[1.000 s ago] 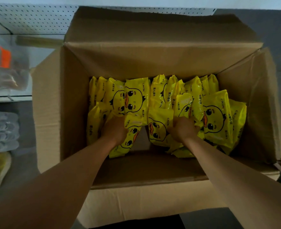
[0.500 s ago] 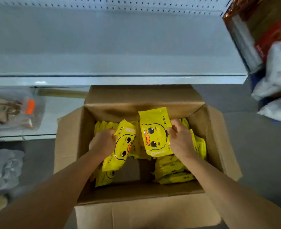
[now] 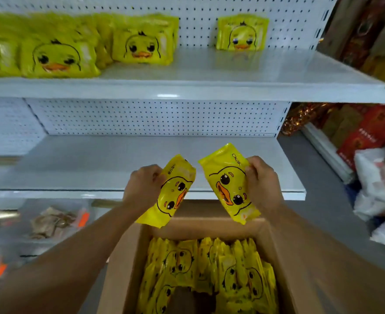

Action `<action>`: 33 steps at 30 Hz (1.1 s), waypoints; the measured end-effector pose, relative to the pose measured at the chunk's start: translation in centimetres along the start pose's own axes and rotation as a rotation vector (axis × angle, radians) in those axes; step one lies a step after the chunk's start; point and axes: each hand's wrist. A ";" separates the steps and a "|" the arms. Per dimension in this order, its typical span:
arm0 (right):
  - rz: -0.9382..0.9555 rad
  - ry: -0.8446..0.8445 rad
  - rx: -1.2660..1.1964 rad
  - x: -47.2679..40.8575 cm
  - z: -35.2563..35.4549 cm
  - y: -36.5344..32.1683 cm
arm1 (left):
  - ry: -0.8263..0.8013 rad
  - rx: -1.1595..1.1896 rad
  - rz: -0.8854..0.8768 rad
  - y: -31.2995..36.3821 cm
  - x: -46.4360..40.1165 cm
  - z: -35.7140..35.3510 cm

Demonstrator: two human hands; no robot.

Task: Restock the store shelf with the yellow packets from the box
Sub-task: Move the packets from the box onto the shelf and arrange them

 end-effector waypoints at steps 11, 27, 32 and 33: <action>0.251 0.067 0.060 -7.7 7.2 -10.5 | 0.260 -0.153 -0.134 7.7 -2.0 12.3; 0.477 -0.017 0.361 -25.7 -0.7 -22.6 | 0.403 -0.188 -0.159 4.5 -11.8 29.2; 0.349 -0.097 0.526 -30.7 -6.0 -24.6 | 0.391 -0.161 -0.202 2.9 -15.0 32.5; 0.348 -0.105 0.574 -31.3 -6.9 -24.7 | 0.383 -0.158 -0.217 2.6 -15.6 32.9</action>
Point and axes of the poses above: each hand's wrist, its own x-axis away from the middle knuckle, its own z-axis out of the back of the hand, y = z × x, and after that the axes turned 11 degrees about -y, right-handed
